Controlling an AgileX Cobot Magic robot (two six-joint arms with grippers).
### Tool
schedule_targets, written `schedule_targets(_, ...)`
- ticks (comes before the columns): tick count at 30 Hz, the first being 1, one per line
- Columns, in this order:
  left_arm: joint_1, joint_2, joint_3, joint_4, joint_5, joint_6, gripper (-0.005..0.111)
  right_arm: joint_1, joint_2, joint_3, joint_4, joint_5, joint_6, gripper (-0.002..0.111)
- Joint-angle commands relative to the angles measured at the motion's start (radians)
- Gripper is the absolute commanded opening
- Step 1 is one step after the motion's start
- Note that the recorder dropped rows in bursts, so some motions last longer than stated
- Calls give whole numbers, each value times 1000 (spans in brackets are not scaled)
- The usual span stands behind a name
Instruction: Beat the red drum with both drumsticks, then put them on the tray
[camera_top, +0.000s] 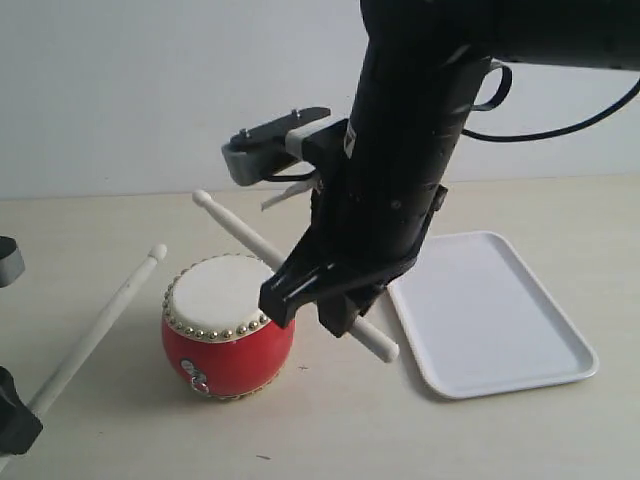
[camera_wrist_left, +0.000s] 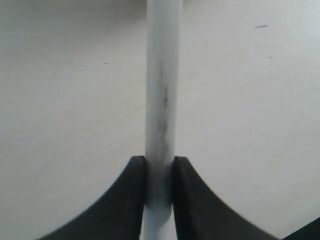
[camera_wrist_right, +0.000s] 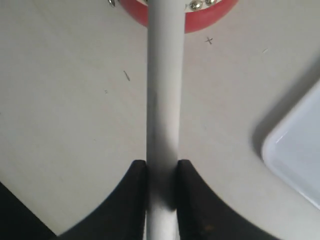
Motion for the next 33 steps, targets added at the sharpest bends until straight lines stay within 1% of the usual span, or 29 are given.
schedule_targets(1, 12, -9, -9, 6, -16, -10, 0, 2, 85, 51, 7, 3, 12, 0)
schedule_targets(3, 12, -9, -9, 6, -16, -10, 0, 2, 130, 82, 62, 3, 12, 0)
schedule_targets(7, 12, -9, -9, 6, -5, -5, 0, 2, 163, 90, 64, 3, 10, 0)
schedule_targets(12, 12, -9, -35, 4, 13, 21, 0, 2, 41, -6, 17, 3, 12, 0)
schedule_targets(15, 12, 12, -109, 4, 91, 54, 0, 2, -51, -58, -23, 3, 12, 0)
schedule_targets(18, 12, 52, -197, 4, 168, 63, 0, 0, -112, -63, -62, 3, 28, 0)
schedule_targets(20, 12, 93, -252, 4, 218, 78, 0, 0, -127, -63, -91, 3, 44, 0)
schedule_targets(22, 10, 141, -284, 6, 238, 80, 0, 0, -128, -63, -95, 3, 49, 0)
schedule_targets(26, 8, 273, -299, 3, 277, 113, 0, 0, -118, -63, -84, 3, 49, 0)
schedule_targets(29, -14, 385, -302, -2, 294, 155, 0, 0, -116, -63, -84, 3, 49, 0)
schedule_targets(31, -31, 454, -318, -7, 335, 163, 0, 0, -117, -63, -84, 3, 52, 0)
schedule_targets(33, -45, 473, -344, -14, 346, 151, 0, 0, -117, -63, -84, 3, 54, 0)
